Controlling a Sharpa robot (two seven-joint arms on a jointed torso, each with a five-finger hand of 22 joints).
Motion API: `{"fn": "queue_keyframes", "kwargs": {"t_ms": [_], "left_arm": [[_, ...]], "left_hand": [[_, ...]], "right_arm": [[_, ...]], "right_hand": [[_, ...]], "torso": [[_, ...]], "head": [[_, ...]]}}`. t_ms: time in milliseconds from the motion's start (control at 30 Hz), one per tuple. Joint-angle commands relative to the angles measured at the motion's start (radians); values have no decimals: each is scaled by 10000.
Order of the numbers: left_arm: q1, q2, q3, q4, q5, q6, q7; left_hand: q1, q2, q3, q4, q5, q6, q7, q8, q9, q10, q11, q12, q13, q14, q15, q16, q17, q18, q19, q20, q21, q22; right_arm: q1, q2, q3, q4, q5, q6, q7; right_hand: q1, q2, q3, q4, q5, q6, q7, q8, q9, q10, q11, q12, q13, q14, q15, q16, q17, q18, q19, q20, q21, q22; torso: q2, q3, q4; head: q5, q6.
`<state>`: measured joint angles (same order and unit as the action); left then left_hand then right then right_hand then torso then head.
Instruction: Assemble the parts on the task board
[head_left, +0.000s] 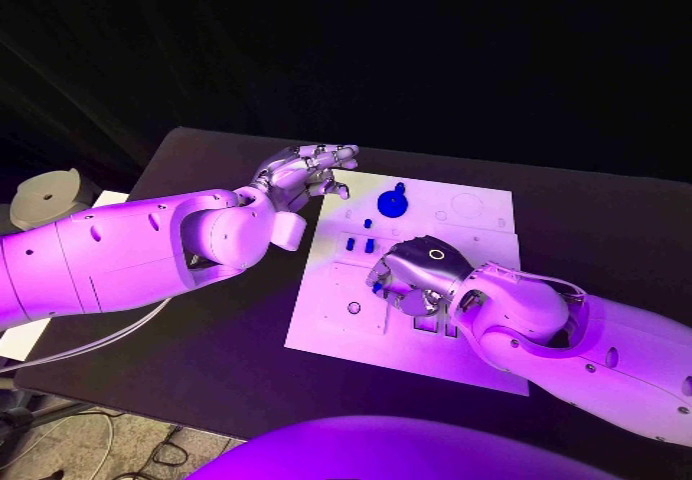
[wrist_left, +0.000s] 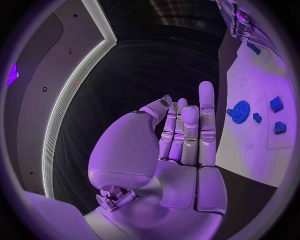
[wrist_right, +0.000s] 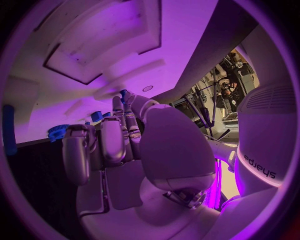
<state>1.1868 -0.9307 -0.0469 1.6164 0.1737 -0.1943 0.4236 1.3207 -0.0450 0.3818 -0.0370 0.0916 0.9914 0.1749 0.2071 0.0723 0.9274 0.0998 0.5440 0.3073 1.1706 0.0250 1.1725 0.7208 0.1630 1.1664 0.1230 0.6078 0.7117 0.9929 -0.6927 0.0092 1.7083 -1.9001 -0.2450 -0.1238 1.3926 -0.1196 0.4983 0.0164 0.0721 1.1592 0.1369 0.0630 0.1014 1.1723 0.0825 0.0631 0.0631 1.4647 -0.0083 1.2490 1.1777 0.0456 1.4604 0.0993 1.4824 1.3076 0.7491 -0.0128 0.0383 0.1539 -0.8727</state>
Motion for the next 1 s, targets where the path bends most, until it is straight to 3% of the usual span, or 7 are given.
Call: {"fn": "queue_keyframes", "kwargs": {"t_ms": [33, 267, 433, 700, 867, 1000], "left_arm": [[-1, 4, 5, 30, -44, 235, 16], [0, -2, 5, 26, -44, 256, -19], [0, -6, 5, 24, -44, 262, -33], [0, -26, 5, 4, -45, 291, -69], [0, -36, 4, -4, -67, 315, -81], [0, -48, 3, -2, -121, 343, -89]], "left_hand": [[-105, 7, 11, -13, 36, -51, 14, 44, -12, 0, 23, -29, -9, -57, -7, -41, -8, 190, -34, 6, 47, -7], [-105, 7, 11, -13, 36, -51, 14, 44, -12, 0, 23, -29, -9, -57, -7, -41, -8, 190, -34, 6, 47, -7], [-105, 7, 11, -13, 36, -51, 14, 44, -12, 0, 23, -29, -9, -57, -7, -41, -8, 190, -34, 6, 47, -7], [-105, 7, 11, -13, 36, -51, 14, 44, -12, 0, 23, -29, -9, -57, -7, -41, -8, 190, -34, 6, 47, -7], [-105, 7, 11, -13, 36, -51, 14, 44, -12, 0, 23, -29, -9, -57, -7, -41, -8, 190, -34, 6, 47, -7], [-112, 12, 11, -12, 37, -60, 15, 53, -12, 4, 25, -36, -29, -75, -4, -54, -45, 191, -41, 10, 47, -12]], "right_arm": [[-33, -5, -34, -49, -344, 126, -262], [-33, -30, -42, -53, -321, -284, -244], [-32, -83, -44, -14, -298, -507, -175], [-32, -441, -32, 321, -114, -1331, 78], [25, -983, 66, 748, 298, -1448, 133], [241, -1490, 185, 1008, 774, -1293, -9]], "right_hand": [[-144, -78, -66, 1, -77, -135, 35, -5, -38, -318, 62, -30, -20, 382, 123, -82, -73, -14, -63, 78, -95, 918], [-255, -328, -280, -36, -146, -663, 96, -13, -187, -1379, 216, 27, -7, 240, 255, -457, -534, 128, -449, 209, -446, 361], [-254, -359, -340, -45, -153, -715, 91, -10, -205, -1486, 232, 46, -3, 233, 260, -480, -566, 135, -467, 223, -469, 331], [-191, -294, -367, -68, -124, -659, 97, 31, -210, -1307, 197, 283, 38, 238, 240, -483, -591, 130, -439, 221, -466, 349], [-222, -280, -362, -42, -117, -647, 62, 24, -220, -1037, 146, 495, 39, 257, 201, -442, -566, 117, -392, 192, -439, 400], [-284, -353, -406, -20, -106, -759, 7, -15, -249, -982, 135, 544, 25, 268, 190, -417, -550, 111, -372, 178, -428, 420]], "torso": [[-3, 2, 3], [-4, 4, -4], [1, 5, -3], [2, 12, -3], [-8, -4, -5], [-8, -1, -22]], "head": [[-13, 1], [-33, 1], [-53, 1], [-147, 1], [-290, 25], [-386, 102]]}}
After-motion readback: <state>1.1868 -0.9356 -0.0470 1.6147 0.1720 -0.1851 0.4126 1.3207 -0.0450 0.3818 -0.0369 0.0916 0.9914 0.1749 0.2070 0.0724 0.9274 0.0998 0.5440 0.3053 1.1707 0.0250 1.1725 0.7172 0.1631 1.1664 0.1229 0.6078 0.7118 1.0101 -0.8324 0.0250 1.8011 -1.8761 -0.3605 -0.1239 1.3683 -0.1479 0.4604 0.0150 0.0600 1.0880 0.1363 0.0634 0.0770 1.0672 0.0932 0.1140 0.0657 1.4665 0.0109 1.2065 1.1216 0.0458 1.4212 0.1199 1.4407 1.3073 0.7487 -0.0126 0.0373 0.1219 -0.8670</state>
